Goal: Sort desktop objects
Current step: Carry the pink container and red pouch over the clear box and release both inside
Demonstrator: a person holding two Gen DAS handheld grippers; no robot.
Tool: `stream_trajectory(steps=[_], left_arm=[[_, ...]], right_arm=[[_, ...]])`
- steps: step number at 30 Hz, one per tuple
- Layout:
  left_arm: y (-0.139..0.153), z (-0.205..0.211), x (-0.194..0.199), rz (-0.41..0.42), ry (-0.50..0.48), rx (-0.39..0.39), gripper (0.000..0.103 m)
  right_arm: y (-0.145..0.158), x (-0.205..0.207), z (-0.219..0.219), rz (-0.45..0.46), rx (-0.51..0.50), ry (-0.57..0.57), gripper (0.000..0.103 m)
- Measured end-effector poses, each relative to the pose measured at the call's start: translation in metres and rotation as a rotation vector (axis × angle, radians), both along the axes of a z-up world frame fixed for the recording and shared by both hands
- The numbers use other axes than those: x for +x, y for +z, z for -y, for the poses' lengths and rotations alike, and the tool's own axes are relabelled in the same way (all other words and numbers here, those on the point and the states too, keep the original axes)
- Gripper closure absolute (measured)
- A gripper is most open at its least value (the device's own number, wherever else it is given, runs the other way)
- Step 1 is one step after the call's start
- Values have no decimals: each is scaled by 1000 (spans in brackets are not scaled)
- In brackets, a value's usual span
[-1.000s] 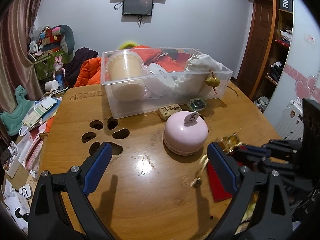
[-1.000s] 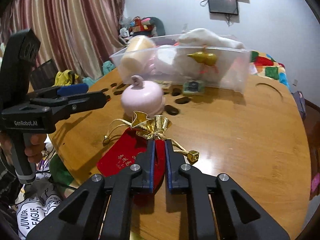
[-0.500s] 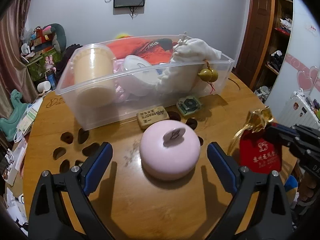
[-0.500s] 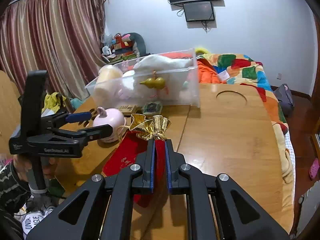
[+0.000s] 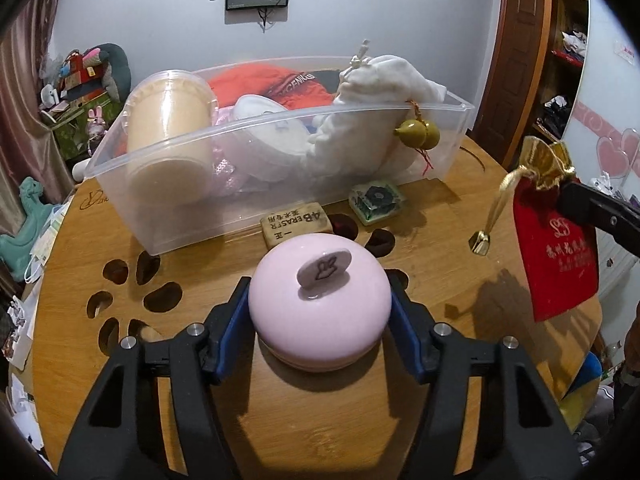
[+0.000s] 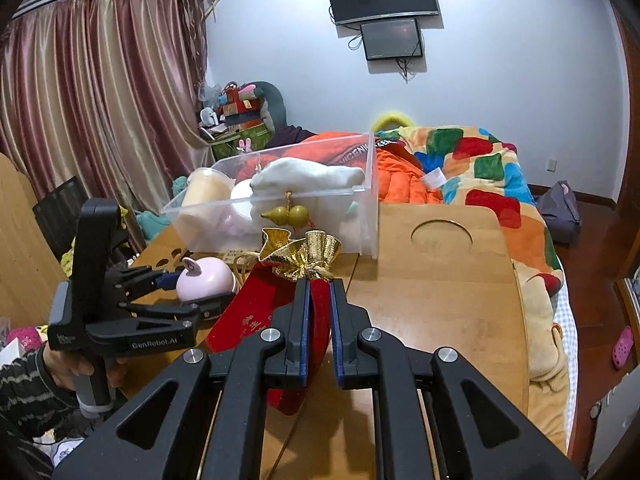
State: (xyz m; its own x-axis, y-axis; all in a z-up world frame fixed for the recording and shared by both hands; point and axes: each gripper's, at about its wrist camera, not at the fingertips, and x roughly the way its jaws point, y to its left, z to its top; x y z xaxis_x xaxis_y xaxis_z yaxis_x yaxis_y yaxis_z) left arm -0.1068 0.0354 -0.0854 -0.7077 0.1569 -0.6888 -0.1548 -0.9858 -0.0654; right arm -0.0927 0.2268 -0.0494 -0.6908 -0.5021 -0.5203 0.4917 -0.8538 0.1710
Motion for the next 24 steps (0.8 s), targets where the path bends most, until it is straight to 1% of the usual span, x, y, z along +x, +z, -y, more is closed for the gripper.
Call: stream_trajectory(steps=[4, 8, 18, 24], left_arm=[[5, 6, 7, -19, 19, 7, 40], [17, 12, 16, -57, 36, 7, 40], [66, 37, 19, -172, 54, 6, 40], [96, 45, 15, -233, 41, 36, 40]], right_arm=[[4, -4, 2, 0, -8, 6, 95], [10, -7, 5, -10, -13, 14, 95], [40, -15, 22, -76, -15, 40, 95], [60, -30, 34, -107, -20, 60, 95]])
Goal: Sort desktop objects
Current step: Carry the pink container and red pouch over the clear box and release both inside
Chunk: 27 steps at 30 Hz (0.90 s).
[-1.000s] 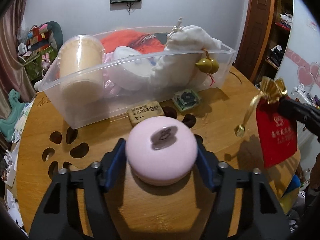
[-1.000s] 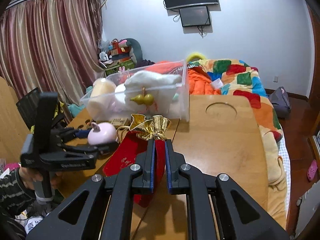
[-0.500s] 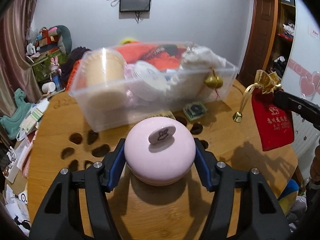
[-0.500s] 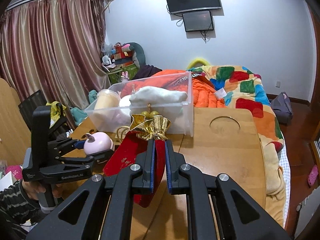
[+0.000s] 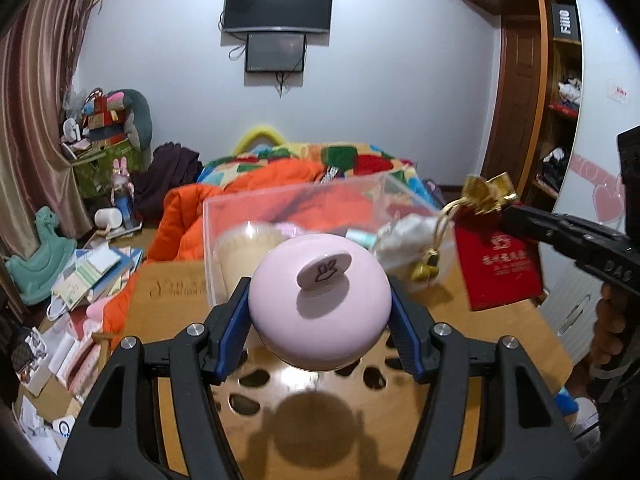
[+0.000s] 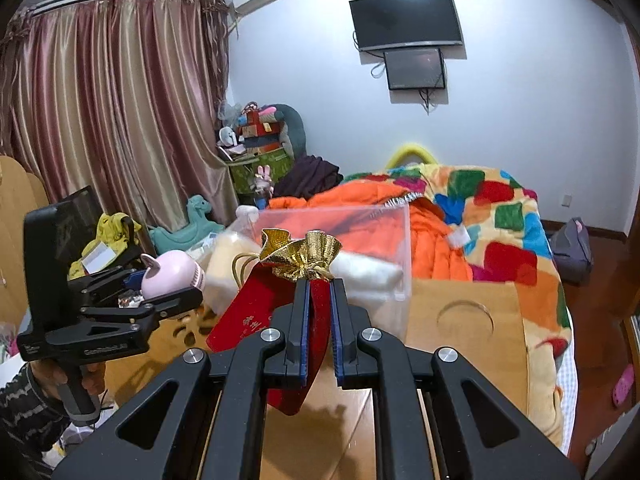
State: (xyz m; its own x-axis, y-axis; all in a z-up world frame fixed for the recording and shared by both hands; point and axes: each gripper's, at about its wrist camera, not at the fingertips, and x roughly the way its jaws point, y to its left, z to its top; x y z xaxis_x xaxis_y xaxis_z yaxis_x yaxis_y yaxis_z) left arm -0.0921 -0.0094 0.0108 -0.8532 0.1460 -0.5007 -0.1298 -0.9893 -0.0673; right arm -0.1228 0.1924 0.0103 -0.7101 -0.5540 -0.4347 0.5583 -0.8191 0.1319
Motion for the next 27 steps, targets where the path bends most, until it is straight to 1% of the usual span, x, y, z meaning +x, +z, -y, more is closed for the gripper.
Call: stream_trajectory(steps=[7, 12, 15, 17, 23, 25, 27], left_arm=[[22, 9, -23, -30, -15, 29, 40], [22, 14, -47, -18, -12, 55, 40], [14, 15, -64, 15, -14, 71, 40], [10, 15, -73, 32, -17, 73, 40], [-7, 7, -97, 84, -37, 56, 40], [-8, 3, -102, 82, -33, 32, 40], [-10, 1, -107, 91, -44, 35, 40]], right_arm=[[20, -23, 12, -38, -8, 6, 95], [20, -43, 25, -46, 4, -5, 95], [13, -57, 33, -36, 20, -14, 95], [7, -70, 36, -12, 15, -13, 95], [-14, -103, 45, 57, 31, -12, 95], [-19, -110, 47, 70, 39, -15, 95], [-25, -118, 49, 85, 49, -18, 95]])
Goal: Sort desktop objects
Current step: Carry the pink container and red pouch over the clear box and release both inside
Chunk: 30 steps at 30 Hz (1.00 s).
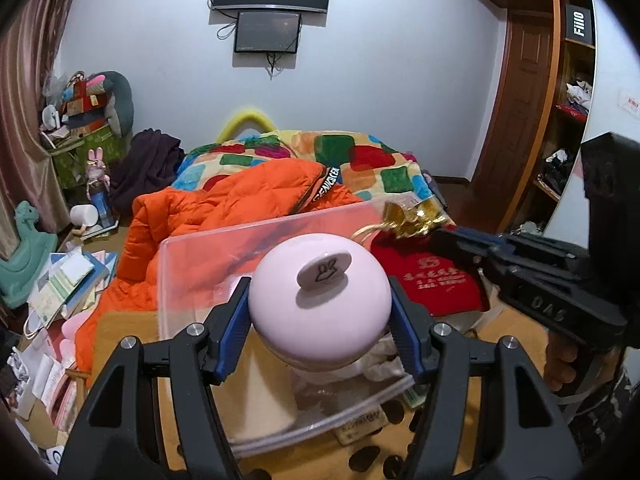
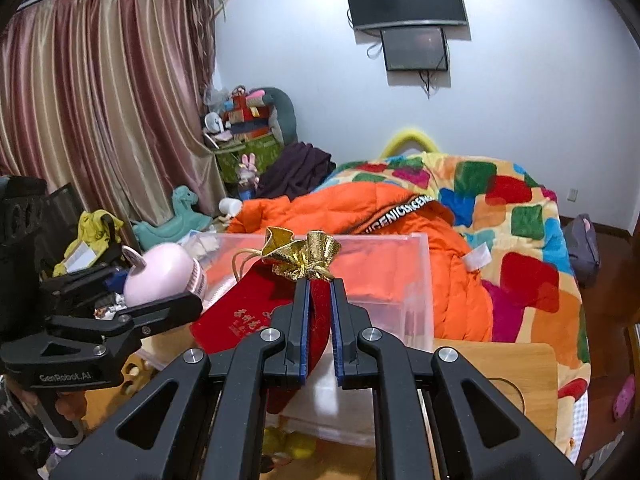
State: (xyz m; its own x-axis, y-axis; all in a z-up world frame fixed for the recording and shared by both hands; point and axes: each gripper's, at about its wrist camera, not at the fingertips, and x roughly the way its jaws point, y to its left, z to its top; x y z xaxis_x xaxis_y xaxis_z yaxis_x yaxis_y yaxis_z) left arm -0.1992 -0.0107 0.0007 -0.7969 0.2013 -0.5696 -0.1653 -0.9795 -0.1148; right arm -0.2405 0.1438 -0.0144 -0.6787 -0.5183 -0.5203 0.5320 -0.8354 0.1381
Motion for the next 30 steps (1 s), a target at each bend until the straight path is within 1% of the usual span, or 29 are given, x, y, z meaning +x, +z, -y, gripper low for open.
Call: stream_trajectory(steps=[3, 6, 9, 11, 12, 13, 17, 20, 22, 26, 30], left_arm=[[-2, -4, -5, 5, -6, -9, 40], [-4, -8, -9, 8, -13, -28, 40], [-6, -14, -11, 16, -27, -41, 40], [-6, -16, -9, 6, -27, -58, 40], [-6, -17, -9, 7, -33, -59, 40], [-5, -18, -8, 6, -34, -60, 40], [-3, -20, -7, 6, -44, -61, 39], [0, -21, -2, -4, -42, -66, 39], [2, -21, 1, -6, -47, -54, 37], [7, -20, 9, -16, -45, -49, 36], [9, -18, 19, -18, -47, -36, 34]], right_arm=[[-6, -7, 2, 11, 16, -7, 94], [-10, -9, 5, 7, 49, -17, 92], [-13, -6, 10, -10, 89, -18, 91], [-14, -4, 10, -18, 104, -20, 91], [-14, -3, 9, -19, 109, -23, 89], [-14, -2, 8, -20, 112, -25, 86], [-13, 2, 1, -30, 121, -56, 68], [-11, 6, -6, -29, 106, -61, 66], [-8, 10, -10, -37, 100, -71, 66], [-1, 23, -18, -58, 89, -90, 60], [4, 37, -25, -70, 76, -100, 59]])
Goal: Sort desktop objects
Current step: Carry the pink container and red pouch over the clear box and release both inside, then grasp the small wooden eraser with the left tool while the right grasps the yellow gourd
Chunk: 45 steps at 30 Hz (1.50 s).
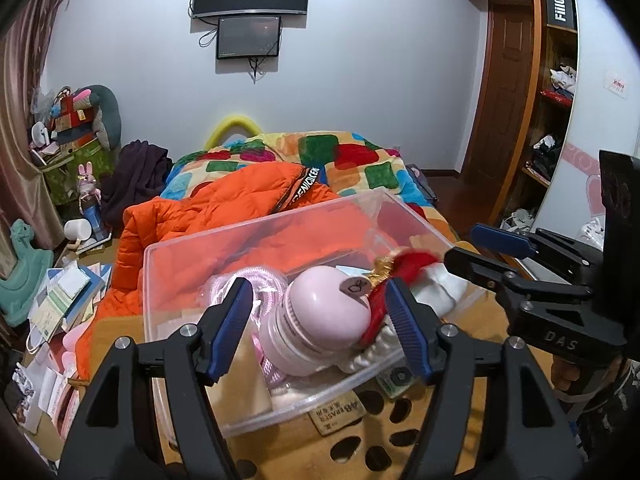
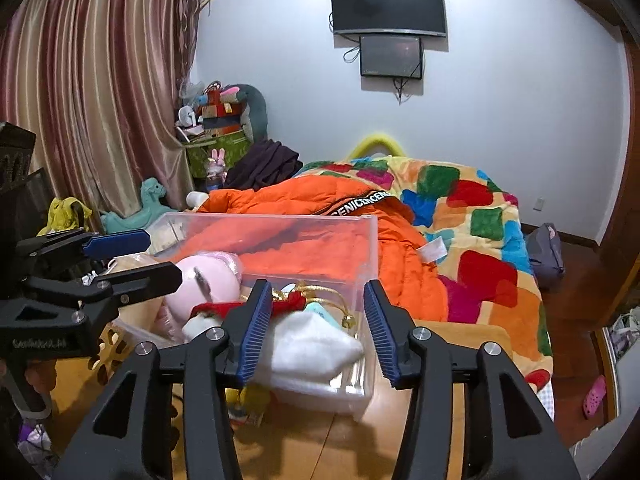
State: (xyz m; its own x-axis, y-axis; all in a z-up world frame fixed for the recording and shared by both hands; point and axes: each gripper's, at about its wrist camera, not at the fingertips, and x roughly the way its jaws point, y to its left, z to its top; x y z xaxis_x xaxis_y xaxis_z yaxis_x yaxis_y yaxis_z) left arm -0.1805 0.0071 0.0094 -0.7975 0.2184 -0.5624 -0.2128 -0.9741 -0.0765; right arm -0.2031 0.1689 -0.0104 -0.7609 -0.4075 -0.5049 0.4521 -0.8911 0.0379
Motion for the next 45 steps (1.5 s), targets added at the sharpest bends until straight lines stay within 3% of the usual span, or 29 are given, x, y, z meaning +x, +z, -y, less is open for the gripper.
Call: stream_trajectory(steps=[11, 21, 32, 45], left_arm=[[-2, 8, 37, -17, 30, 10, 29], [-42, 8, 62, 57, 76, 20, 28], [-80, -4, 47, 162, 88, 13, 28], [-87, -1, 34, 197, 79, 33, 28]], right_arm=[[-10, 34, -13, 33, -61, -1, 52], [-35, 47, -17, 123, -135, -8, 52], [-49, 35, -1, 198, -176, 21, 52], [-45, 33, 22, 152, -105, -49, 52]])
